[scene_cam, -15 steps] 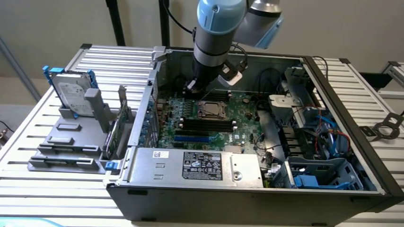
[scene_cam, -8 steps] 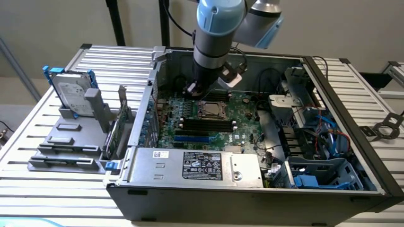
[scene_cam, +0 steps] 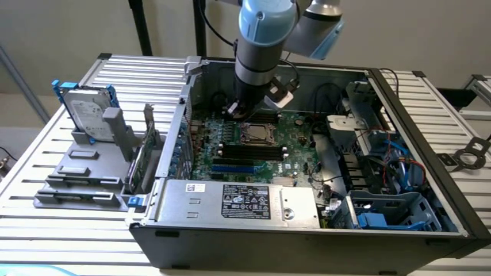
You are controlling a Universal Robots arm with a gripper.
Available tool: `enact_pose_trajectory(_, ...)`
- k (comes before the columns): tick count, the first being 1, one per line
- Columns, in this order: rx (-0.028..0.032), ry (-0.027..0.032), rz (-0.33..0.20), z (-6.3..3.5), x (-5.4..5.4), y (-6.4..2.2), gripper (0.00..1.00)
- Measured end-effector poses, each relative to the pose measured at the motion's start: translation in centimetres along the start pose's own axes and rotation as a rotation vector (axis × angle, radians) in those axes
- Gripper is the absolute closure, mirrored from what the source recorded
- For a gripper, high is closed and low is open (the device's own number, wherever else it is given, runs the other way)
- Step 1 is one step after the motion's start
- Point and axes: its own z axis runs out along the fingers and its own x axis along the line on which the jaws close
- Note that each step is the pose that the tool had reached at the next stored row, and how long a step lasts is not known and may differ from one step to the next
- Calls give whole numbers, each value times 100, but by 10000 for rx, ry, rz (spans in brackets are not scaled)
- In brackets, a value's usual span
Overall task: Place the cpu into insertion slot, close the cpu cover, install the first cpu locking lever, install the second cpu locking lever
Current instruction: 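Install the first cpu locking lever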
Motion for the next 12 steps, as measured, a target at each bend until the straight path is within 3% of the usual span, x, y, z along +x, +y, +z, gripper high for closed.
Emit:
enact_pose_trajectory(9,-20,-22,1,87,6,-2,89)
enact_pose_trajectory(12,-68,-72,2,96,9,-2,89)
